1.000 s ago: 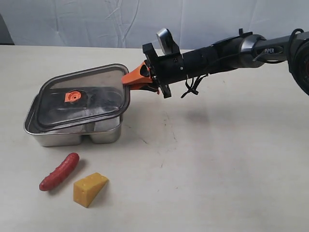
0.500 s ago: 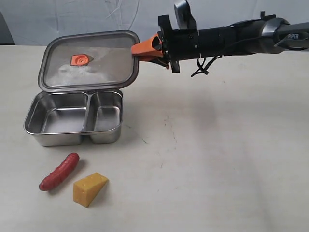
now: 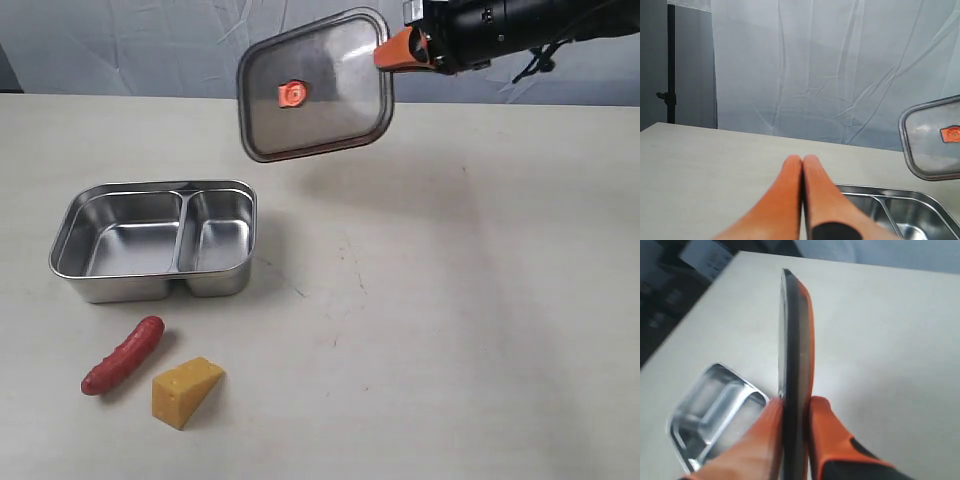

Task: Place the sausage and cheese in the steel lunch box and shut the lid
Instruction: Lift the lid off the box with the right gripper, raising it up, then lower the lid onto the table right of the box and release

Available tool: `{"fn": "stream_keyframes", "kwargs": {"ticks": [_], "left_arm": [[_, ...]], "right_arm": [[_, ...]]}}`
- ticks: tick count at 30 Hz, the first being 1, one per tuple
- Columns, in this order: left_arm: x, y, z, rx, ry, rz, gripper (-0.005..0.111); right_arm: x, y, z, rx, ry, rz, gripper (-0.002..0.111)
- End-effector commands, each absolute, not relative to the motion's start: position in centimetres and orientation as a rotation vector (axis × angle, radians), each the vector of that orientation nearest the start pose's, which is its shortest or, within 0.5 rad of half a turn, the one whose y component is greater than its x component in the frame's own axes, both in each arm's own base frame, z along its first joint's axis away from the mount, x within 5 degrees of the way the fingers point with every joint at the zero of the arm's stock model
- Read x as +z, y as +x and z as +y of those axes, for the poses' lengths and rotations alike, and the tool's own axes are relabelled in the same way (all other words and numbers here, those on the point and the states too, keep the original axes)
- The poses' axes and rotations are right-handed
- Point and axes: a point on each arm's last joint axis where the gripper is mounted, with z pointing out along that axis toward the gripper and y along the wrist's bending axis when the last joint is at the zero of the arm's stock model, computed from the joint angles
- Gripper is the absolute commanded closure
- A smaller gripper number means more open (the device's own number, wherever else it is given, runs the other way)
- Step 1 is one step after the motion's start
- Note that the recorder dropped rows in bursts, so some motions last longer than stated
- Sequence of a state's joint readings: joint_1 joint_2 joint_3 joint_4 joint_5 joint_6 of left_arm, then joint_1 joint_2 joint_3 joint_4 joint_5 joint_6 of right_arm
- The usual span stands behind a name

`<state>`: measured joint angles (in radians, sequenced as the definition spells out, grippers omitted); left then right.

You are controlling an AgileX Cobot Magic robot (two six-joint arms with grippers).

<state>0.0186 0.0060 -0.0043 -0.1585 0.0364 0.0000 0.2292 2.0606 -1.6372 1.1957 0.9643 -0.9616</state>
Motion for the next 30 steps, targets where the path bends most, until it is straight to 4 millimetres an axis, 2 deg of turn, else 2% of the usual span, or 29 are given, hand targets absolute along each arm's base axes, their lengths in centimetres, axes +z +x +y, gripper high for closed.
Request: {"fn": "stream_keyframes", "kwargs": {"ticks": [1, 4, 8, 11, 15, 24, 30], "left_arm": [[21.1, 5.6, 0.1, -0.111, -0.128, 1.503, 0.107], [21.1, 5.6, 0.1, -0.111, -0.128, 1.503, 0.107], [21.1, 5.6, 0.1, -0.111, -0.128, 1.503, 0.107], [21.1, 5.6, 0.1, -0.111, -0.128, 1.503, 0.107], [21.1, 5.6, 0.1, -0.111, -0.128, 1.503, 0.107], [21.1, 5.6, 0.1, -0.111, -0.128, 1.503, 0.107], [21.1, 5.6, 0.1, -0.111, -0.128, 1.503, 0.107]], "right_arm": [[27.9, 42.1, 15.5, 0.852, -0.743, 2.148, 0.109], [29.5, 41.9, 14.9, 0.738, -0.745, 2.105, 0.109], [30.5, 41.7, 14.3, 0.602, -0.797, 2.082, 0.109], [30.1, 41.5, 13.7, 0.476, -0.895, 2.112, 0.109], [29.4, 41.1, 14.0, 0.29, -1.046, 2.143, 0.109], [29.7, 39.1, 17.8, 0.068, -1.338, 2.034, 0.109], [29.0, 37.4, 20.3, -0.158, -1.605, 1.966, 0.109]]}}
